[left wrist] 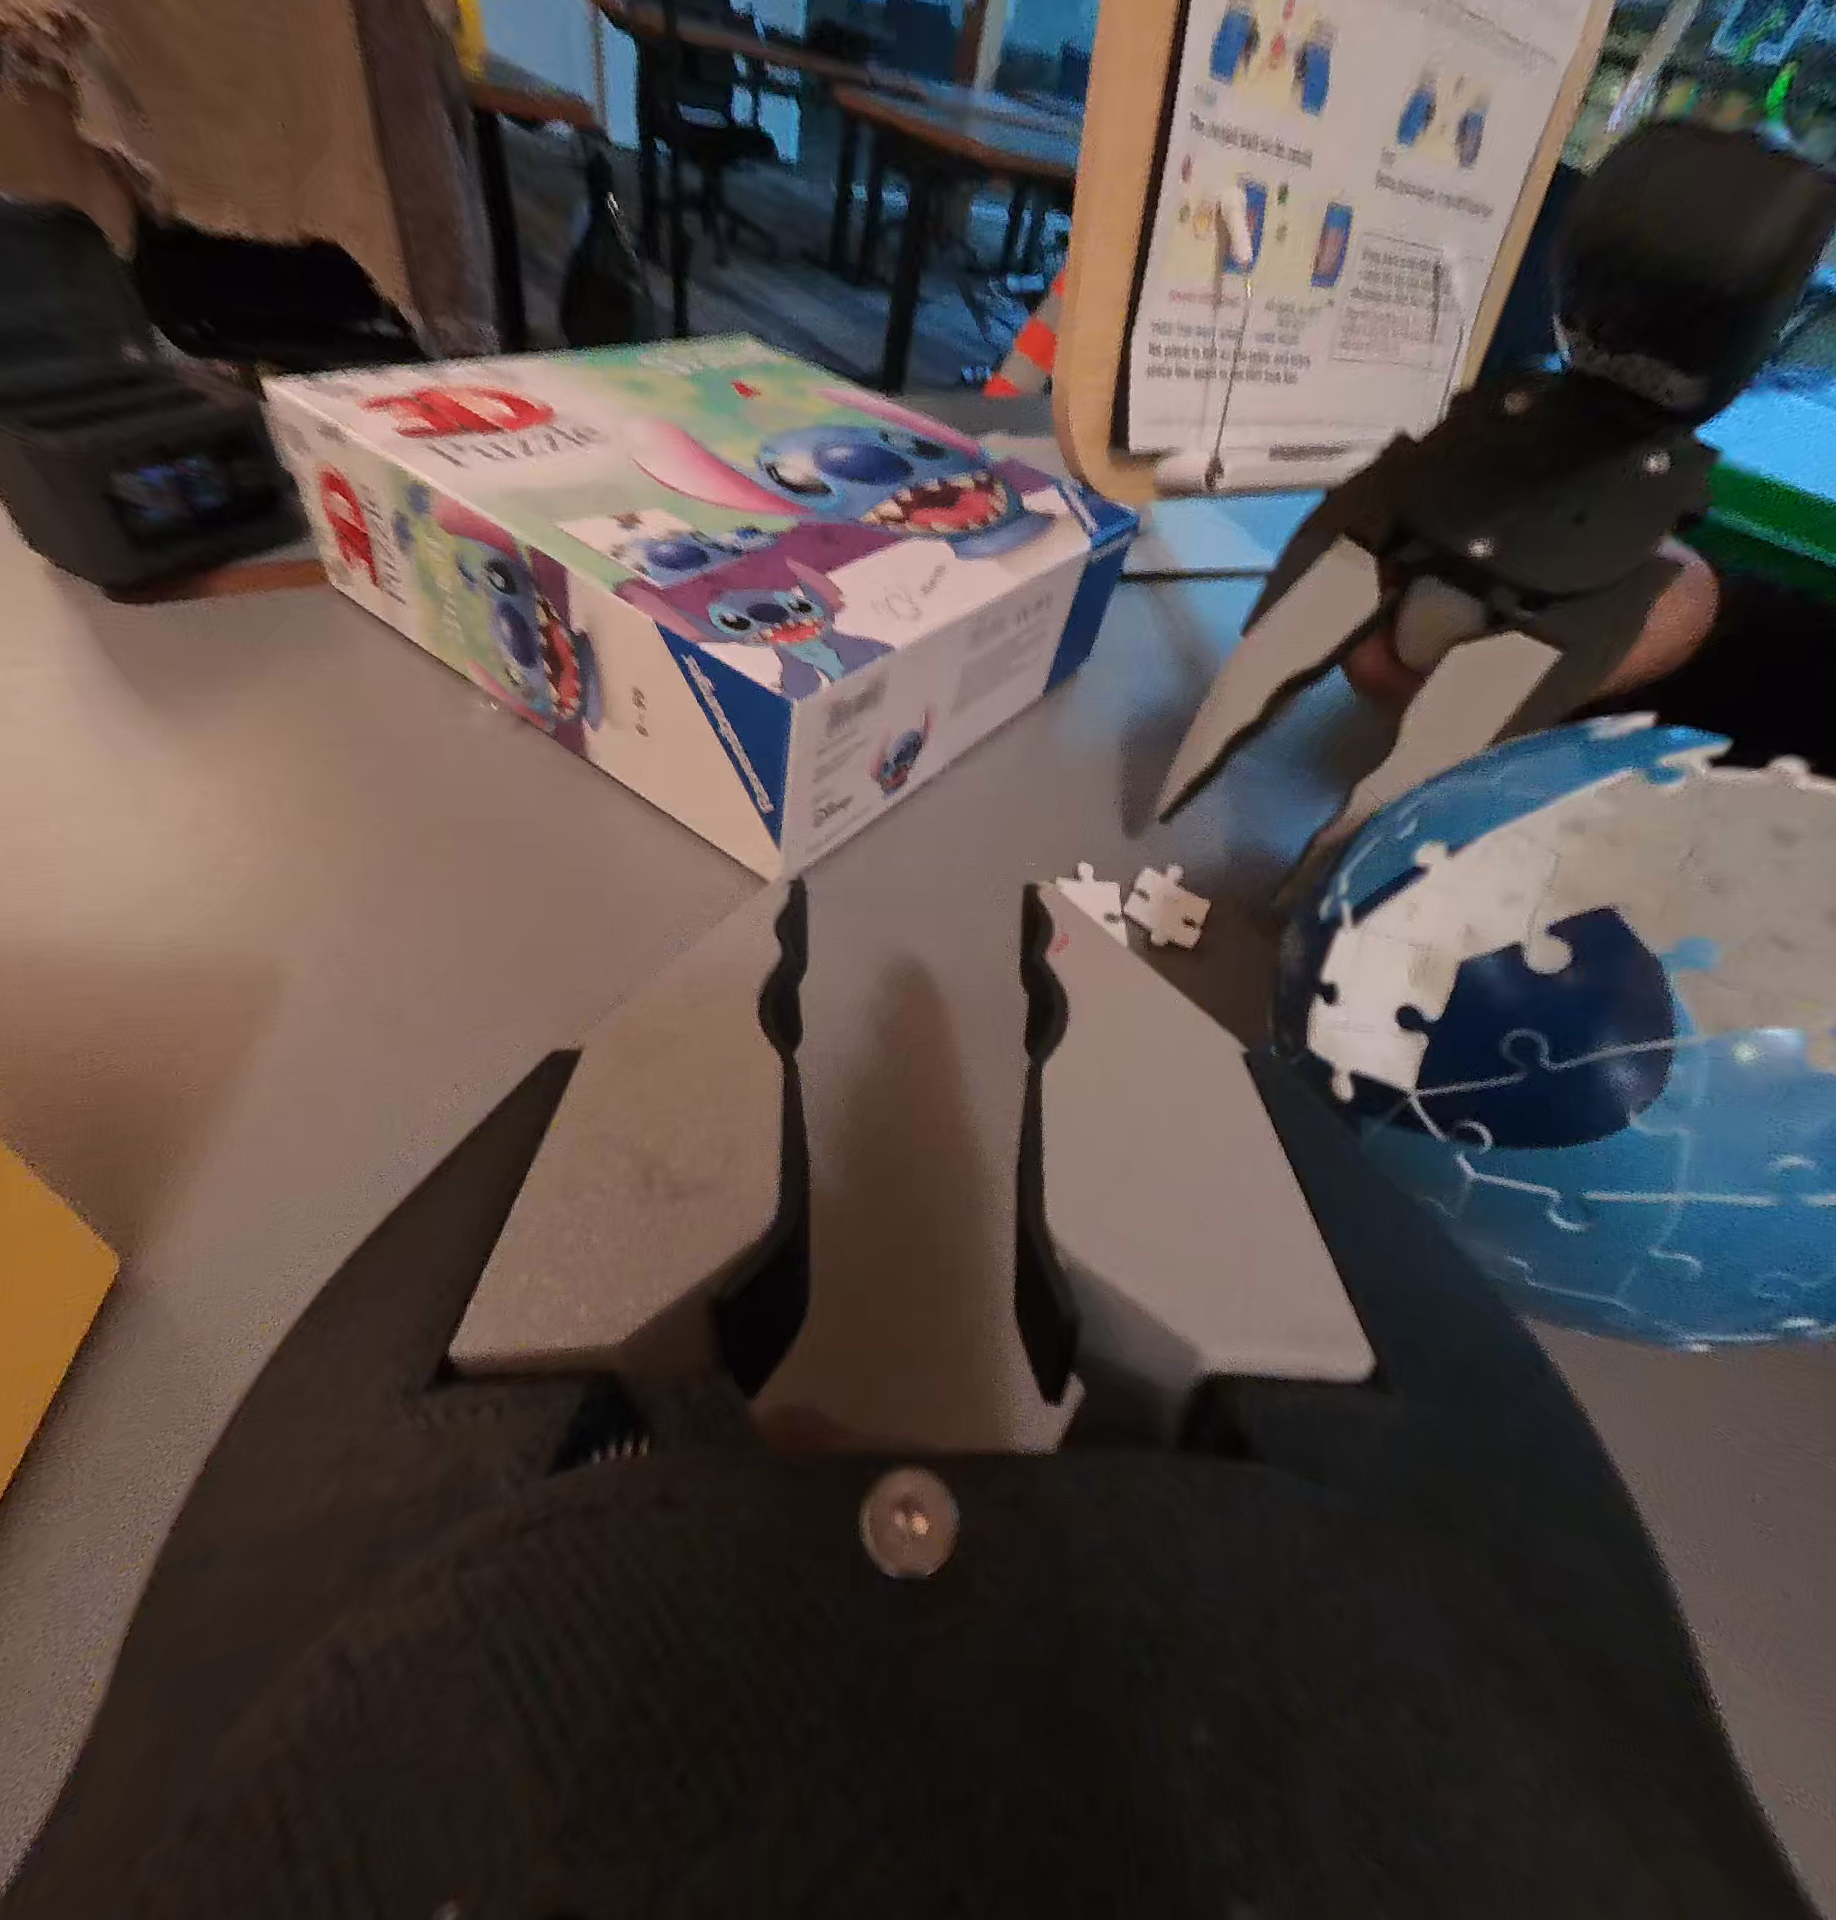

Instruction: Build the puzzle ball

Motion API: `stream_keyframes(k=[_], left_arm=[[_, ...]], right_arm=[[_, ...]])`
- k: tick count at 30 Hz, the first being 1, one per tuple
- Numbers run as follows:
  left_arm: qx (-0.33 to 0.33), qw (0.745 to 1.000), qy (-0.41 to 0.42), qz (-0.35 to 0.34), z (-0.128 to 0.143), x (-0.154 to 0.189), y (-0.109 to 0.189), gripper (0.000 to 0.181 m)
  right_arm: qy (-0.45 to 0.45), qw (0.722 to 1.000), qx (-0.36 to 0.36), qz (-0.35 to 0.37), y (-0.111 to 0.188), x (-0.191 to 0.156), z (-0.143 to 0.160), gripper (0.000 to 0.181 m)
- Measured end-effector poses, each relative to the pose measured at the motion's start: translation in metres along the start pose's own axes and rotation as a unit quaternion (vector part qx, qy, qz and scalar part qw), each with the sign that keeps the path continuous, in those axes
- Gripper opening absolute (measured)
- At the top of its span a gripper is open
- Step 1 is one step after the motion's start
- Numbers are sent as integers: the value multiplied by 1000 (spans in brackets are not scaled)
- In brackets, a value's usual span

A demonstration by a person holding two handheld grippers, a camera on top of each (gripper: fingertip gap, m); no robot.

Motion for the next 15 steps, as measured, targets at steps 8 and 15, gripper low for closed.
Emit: stream_keyframes(k=[8,15], left_arm=[[-47,998,-18,-33,14,-6,-10,40],[-44,998,-4,-35,15,-11,-6,39]], right_arm=[[19,999,11,-24,-21,3,-1,39],[39,999,14,-9,-19,-3,-4,25]])
Point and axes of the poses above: each gripper's, where its closed fingertips meet, y back along the fingers, z out of its underside, x = y × z across the jaws, the point moved 5 cm from there along y, back along the fingers, and after that the axes turned 4 degrees about -x, right-handed, at the moved point
